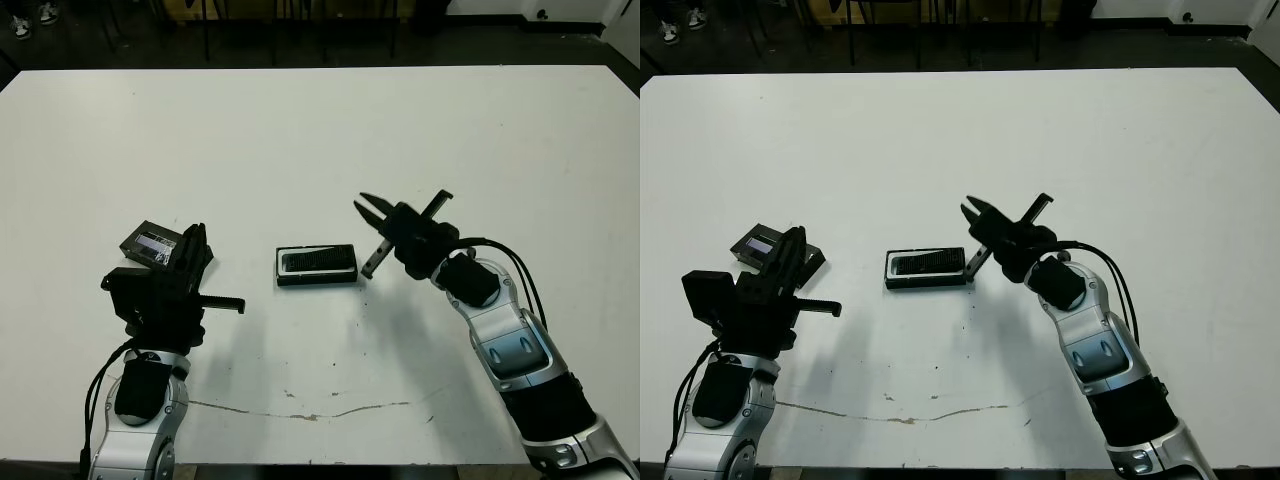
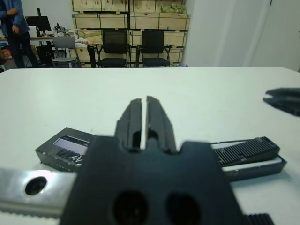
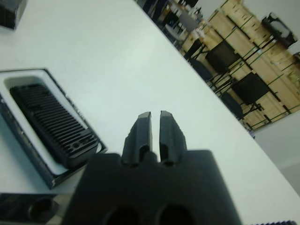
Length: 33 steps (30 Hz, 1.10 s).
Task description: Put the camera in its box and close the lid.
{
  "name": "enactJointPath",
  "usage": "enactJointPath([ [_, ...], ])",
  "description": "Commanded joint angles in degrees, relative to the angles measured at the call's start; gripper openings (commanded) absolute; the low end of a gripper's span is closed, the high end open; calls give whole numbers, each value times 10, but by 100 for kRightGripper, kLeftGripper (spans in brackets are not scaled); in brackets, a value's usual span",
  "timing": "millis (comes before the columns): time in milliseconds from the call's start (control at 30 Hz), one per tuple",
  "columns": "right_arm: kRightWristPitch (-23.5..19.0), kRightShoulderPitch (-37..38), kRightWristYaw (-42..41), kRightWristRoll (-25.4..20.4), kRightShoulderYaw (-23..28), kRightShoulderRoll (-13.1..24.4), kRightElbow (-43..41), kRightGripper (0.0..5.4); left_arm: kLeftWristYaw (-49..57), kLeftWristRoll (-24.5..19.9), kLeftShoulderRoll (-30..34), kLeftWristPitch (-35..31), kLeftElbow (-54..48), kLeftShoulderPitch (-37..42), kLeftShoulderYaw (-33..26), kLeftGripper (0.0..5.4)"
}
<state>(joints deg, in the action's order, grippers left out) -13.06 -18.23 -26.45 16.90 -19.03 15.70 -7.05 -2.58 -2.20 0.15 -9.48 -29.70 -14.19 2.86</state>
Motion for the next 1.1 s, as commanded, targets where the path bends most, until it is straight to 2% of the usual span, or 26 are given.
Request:
enactJointPath([
  [33, -39, 14, -15, 17, -16, 13, -11, 1, -1, 4, 7, -9, 2, -6, 0, 0],
  [167, -85, 22, -31, 31, -34, 17, -30, 1, 1, 2, 6, -13, -1, -7, 0, 0],
  [233, -94, 27, -33, 37, -42, 18, -38, 1, 1, 3, 7, -13, -1, -7, 0, 0],
  [367, -87, 43, -26, 45, -52, 17, -39, 1, -1, 0, 7, -10, -1, -9, -1, 0],
  [867, -108, 51, -33, 69, -87, 14, -33, 1, 2, 3, 5, -12, -10, -18, 3, 0],
  [1100, -108, 36, -35, 113, -120, 19, -27, 1, 5, 3, 3, -13, -10, -20, 2, 0],
])
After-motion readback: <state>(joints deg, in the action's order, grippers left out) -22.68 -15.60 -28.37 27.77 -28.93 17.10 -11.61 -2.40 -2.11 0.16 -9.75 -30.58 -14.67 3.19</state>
